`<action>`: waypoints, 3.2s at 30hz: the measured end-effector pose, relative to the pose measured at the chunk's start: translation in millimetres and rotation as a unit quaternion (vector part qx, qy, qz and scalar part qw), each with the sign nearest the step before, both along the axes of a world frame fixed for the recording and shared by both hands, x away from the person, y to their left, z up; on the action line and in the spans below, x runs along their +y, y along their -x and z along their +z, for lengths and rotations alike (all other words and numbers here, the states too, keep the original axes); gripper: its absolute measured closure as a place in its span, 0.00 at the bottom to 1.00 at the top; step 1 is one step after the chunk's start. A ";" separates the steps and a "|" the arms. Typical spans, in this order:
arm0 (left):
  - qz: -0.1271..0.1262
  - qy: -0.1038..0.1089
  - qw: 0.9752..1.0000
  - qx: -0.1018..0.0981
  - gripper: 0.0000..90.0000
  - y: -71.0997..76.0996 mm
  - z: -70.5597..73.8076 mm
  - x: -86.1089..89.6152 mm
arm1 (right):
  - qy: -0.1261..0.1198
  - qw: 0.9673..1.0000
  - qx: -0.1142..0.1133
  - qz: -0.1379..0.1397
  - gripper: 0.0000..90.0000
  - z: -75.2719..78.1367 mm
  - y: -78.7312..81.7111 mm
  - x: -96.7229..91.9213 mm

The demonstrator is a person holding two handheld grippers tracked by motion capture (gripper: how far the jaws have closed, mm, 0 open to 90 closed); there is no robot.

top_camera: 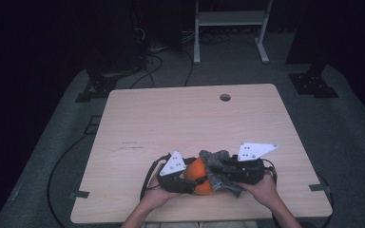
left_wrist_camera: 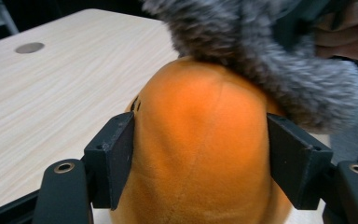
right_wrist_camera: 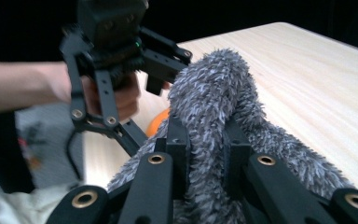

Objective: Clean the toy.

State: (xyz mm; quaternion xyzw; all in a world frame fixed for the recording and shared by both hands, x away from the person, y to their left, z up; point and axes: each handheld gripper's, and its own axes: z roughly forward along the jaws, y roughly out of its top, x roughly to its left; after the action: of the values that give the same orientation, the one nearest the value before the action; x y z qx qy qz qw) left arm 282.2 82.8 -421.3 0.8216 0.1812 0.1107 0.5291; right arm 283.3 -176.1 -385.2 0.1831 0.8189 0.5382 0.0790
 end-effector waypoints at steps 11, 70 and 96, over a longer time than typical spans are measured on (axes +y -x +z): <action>0.030 0.017 0.999 -0.006 0.40 -3.7 -1.1 6.1 | -0.034 0.999 0.023 0.015 0.85 -1.0 -4.1 -12.3; -0.026 -0.069 0.995 -0.068 0.36 20.5 -13.6 -31.7 | 0.049 0.998 0.033 -0.011 0.87 13.0 -8.4 -3.4; -0.007 0.006 1.000 -0.003 0.38 2.3 -11.3 -6.7 | -0.031 0.997 0.072 -0.004 0.86 -0.6 -20.5 -35.4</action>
State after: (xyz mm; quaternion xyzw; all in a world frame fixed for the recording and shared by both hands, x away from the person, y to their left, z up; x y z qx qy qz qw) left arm 279.9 76.1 -432.5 0.8192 0.1743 0.1085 0.5355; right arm 303.8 -211.6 -385.8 0.2268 0.8046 0.5485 0.0163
